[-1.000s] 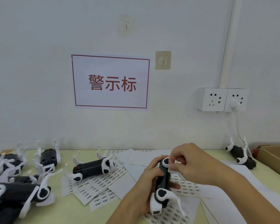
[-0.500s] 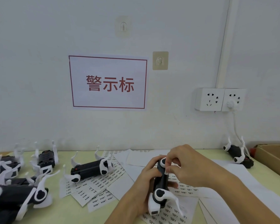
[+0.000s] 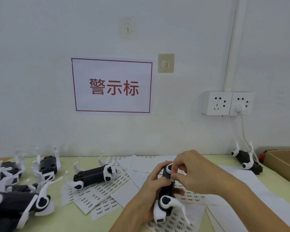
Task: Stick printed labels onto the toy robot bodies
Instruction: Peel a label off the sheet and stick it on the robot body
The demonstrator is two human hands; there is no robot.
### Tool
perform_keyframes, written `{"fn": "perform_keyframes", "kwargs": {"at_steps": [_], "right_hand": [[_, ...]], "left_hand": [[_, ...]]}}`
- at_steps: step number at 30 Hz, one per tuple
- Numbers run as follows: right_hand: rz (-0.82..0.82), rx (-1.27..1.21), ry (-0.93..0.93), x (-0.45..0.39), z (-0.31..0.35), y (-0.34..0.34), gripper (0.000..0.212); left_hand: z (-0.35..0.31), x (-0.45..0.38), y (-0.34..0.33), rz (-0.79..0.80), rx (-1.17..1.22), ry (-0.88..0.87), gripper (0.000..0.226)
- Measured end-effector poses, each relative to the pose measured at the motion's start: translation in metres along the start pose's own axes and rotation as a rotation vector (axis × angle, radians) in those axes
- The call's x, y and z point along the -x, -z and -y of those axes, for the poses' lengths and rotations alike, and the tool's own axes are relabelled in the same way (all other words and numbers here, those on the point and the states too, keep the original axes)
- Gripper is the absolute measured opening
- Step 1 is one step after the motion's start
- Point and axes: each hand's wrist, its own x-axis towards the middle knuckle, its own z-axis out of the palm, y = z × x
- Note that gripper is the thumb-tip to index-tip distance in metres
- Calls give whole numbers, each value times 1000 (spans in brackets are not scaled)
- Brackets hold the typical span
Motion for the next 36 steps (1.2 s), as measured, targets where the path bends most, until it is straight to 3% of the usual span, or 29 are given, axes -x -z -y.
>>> {"fn": "perform_keyframes", "kwargs": {"at_steps": [11,17,36], "right_hand": [[-4,-29,-5,1,-1,-1,25],[-7,-35,-3,0,-1,-2,26],[29,-136,-34,0,-1,0,29]], "left_hand": [[2,-2,1,-16,20,-14,59],[2,-1,0,-36,7,-24,48],[3,0,2,-9,-48,-29,64]]}}
